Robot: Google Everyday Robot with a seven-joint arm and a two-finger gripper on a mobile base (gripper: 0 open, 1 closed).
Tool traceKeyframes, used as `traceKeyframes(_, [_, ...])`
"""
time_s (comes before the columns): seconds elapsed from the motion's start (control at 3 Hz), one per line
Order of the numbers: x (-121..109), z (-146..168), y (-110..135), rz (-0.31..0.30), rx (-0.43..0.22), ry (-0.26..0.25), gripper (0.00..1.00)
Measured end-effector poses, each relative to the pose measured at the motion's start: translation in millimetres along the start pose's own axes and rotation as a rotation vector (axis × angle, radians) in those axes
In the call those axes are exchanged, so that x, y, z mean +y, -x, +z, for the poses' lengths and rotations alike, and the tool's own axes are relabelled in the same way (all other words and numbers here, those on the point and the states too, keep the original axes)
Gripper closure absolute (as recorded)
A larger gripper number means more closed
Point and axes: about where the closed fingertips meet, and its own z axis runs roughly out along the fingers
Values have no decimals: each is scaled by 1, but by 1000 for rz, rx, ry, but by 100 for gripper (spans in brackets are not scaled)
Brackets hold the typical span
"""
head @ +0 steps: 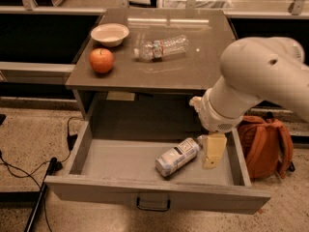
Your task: Pick blue plastic bottle from top drawer and place on counter
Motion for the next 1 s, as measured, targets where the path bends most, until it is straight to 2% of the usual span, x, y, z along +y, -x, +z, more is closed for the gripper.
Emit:
traceKeyframes(0.33, [-9, 59, -10, -168, 122, 32, 0])
traceKeyframes(0.67, [-20, 108, -26, -301, 186, 87, 0])
traceKeyframes(1.0, [-23, 147, -47, -373, 174, 178, 18])
